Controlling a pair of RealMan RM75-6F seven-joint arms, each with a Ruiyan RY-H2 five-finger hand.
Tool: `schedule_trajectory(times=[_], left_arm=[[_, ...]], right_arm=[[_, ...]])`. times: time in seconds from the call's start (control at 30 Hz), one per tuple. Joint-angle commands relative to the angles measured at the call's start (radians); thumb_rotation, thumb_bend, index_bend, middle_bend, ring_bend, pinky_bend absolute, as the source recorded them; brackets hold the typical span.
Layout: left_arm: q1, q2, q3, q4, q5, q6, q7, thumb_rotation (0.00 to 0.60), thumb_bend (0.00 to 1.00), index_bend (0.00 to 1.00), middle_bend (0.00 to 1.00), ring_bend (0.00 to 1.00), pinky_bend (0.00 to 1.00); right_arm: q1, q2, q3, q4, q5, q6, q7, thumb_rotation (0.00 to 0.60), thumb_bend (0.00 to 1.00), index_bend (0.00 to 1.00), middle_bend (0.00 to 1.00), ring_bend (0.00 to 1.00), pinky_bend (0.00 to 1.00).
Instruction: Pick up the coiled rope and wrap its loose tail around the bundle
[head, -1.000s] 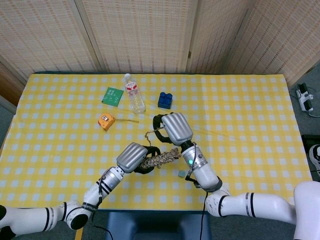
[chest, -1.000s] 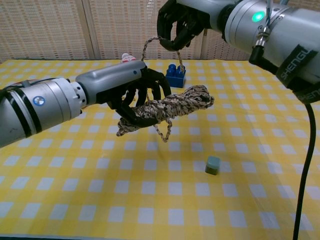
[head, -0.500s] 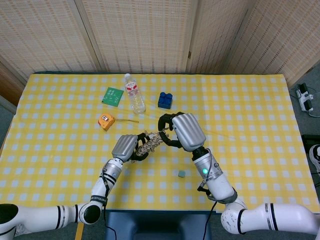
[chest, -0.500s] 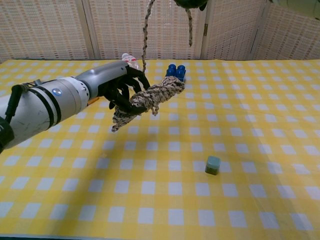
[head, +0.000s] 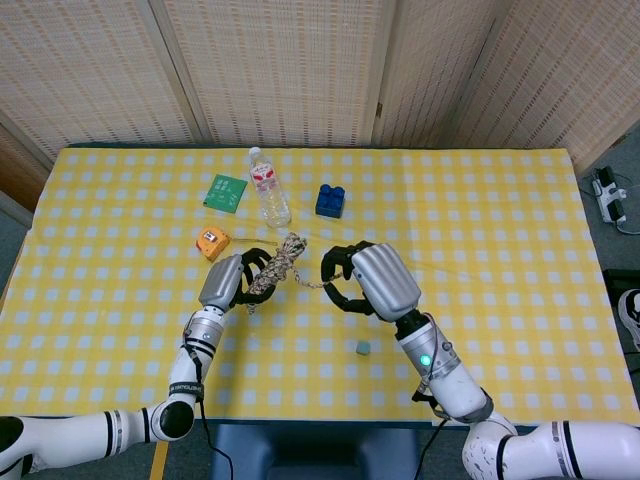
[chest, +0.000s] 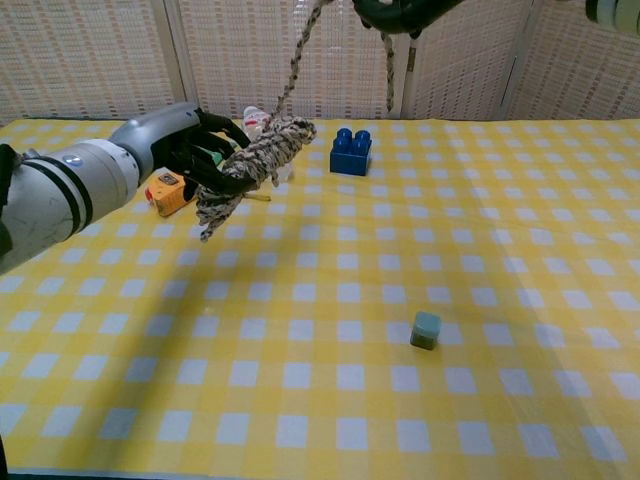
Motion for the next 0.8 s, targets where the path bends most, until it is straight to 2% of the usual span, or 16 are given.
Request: schedule_trajectory(times=[0.03, 0.4, 0.63, 0.8], left_arm=[[0.012, 0.001, -0.045, -0.015, -0.041, 0.0, -0.059, 0.6, 0.77, 0.64, 0.65, 0.65, 0.75], [0.071, 0.069, -0.157, -0.062, -0.077, -0.043, -0.286, 0.6, 0.77, 0.64, 0.65, 0.65, 0.75], [0.113, 0.129, -0.208, -0.125, -0.09, -0.126, -0.446, 0.6, 0.77, 0.64, 0.65, 0.65, 0.75], [0.152, 0.182, -0.211, -0.189, -0.017, -0.186, -0.546, 0.6, 0.77, 0.64, 0.65, 0.65, 0.75]], right_arm=[[-0.013, 0.001, -0.041, 0.001, -0.036, -0.014, 0.007, 0.6, 0.69, 0.78, 0.57, 0.6, 0.52], [-0.087, 0.013, -0.182, 0.118, -0.131, -0.06, 0.128, 0.6, 0.7, 0.79, 0.59, 0.6, 0.52], [-0.092, -0.014, -0.192, 0.21, -0.11, -0.102, 0.173, 0.6, 0.7, 0.79, 0.59, 0.6, 0.52], [-0.086, -0.041, -0.171, 0.265, -0.067, -0.128, 0.199, 0.6, 0.7, 0.79, 0.59, 0.6, 0.52]])
